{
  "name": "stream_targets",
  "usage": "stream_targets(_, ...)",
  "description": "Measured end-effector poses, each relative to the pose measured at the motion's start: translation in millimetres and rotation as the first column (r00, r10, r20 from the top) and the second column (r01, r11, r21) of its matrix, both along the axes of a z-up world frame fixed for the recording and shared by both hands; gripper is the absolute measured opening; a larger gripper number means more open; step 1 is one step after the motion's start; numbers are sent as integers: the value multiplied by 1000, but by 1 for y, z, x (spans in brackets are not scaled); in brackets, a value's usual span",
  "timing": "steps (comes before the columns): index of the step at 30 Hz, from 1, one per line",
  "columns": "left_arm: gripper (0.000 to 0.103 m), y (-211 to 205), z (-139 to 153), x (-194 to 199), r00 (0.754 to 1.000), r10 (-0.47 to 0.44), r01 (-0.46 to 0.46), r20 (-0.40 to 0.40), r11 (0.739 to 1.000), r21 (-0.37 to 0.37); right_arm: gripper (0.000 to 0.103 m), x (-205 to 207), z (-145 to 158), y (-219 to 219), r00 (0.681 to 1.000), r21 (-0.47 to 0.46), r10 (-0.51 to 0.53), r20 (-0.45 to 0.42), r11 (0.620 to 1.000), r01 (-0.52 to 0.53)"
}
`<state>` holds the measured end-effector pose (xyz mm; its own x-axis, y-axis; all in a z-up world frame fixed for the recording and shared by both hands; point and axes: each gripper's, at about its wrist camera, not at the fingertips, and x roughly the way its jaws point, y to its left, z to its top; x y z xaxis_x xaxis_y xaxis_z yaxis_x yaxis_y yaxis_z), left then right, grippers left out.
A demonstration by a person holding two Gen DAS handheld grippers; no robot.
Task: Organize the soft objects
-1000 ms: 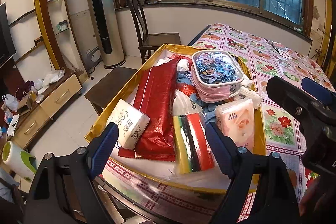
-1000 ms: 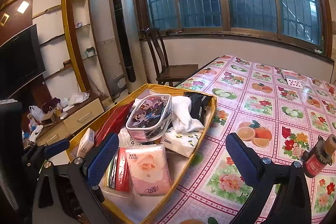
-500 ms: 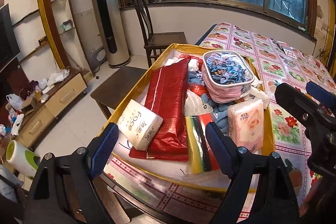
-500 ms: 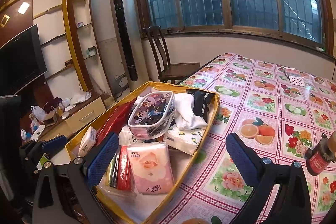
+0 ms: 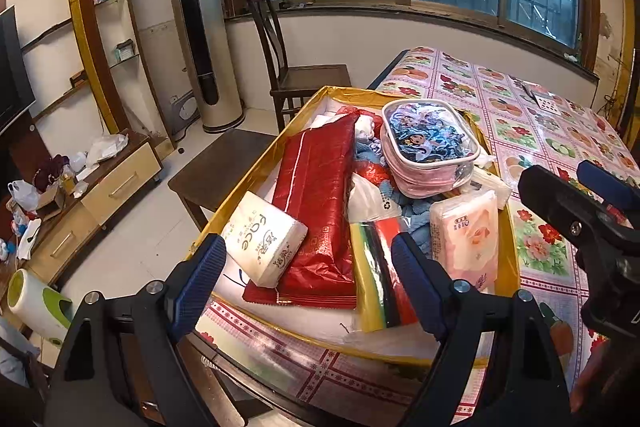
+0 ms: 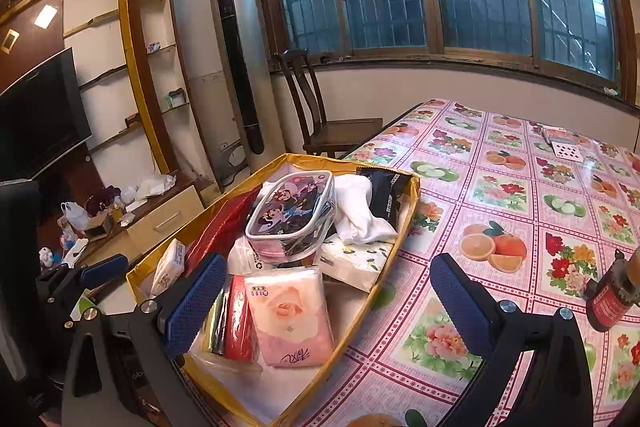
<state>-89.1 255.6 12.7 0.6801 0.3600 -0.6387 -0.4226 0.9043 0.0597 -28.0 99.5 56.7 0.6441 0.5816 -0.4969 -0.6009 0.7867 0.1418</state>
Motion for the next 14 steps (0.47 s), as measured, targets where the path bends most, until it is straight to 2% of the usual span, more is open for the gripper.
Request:
stream_targets(3,85,-5,1,-1,1000,3,-3,9,999,49,103,0,-1,0,1000,-1,-1,2,1000,1)
stream_targets(6,92,-6,1,-1,1000,-16,16,20,999,32,103,1,-1,-3,1000,2,-1,0,1000,1)
stream_targets(14,93,-9,1,-3,999,-9,7,31,998,56,103,1,-1,-8,1000,12,-3,-6,1000,3)
